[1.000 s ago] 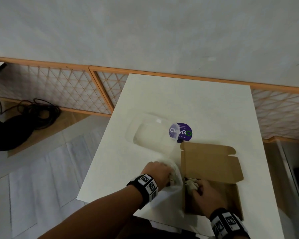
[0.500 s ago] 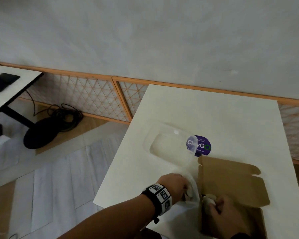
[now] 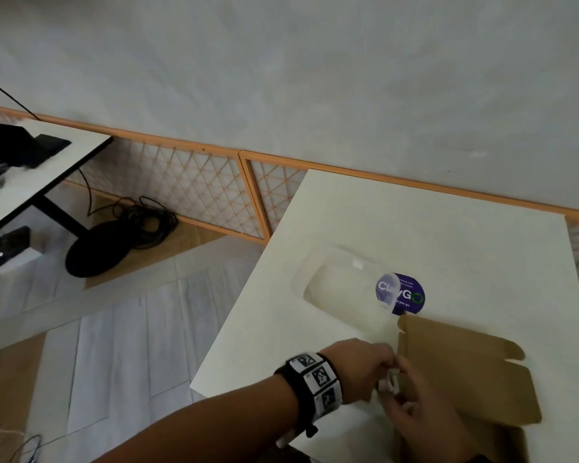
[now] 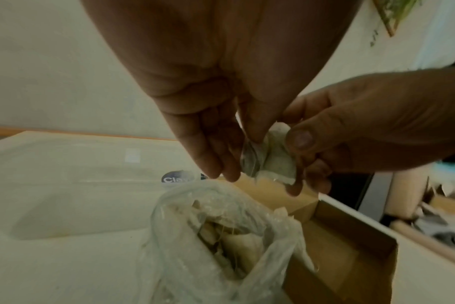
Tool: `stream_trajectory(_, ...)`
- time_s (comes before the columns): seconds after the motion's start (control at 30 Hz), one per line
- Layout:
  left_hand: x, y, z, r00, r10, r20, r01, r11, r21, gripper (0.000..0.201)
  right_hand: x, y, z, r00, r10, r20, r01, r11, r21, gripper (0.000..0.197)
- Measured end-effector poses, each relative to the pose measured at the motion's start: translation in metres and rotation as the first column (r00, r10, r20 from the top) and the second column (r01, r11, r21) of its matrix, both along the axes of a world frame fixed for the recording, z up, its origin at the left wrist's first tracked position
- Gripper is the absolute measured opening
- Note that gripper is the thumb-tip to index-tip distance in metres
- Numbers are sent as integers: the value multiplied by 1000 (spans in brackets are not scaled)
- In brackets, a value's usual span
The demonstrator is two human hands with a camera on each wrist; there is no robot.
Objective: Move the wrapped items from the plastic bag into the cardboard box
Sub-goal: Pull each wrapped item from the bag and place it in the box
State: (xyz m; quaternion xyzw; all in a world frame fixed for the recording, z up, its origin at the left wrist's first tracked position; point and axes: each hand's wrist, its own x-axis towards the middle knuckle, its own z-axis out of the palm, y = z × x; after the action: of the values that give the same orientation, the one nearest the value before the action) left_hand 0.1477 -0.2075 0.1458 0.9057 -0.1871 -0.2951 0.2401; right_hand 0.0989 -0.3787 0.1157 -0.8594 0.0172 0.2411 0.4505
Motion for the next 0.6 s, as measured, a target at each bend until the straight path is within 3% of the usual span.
stream_trajectory(0.17,-1,16,5,966,248,-73,-257,950,-178,17,2,9,4,986,-162,-35,166,957,237,16)
stream_trajectory(0.27,-2,25,-1,923,364,-126,-385,881,-273,11,2,11,11,976,-211,-47,215,925,312,19)
stream_trajectory(0.4,-5,33,-6,872,434,-226,-489,776,-399,8,0,5,15,978,-203,-44,207,934,291,31)
stream_trajectory(0.6,-3,36,5,792,453,-410,-610,618,-496,11,4,1,28,961,-272,-56,274,896,348,20)
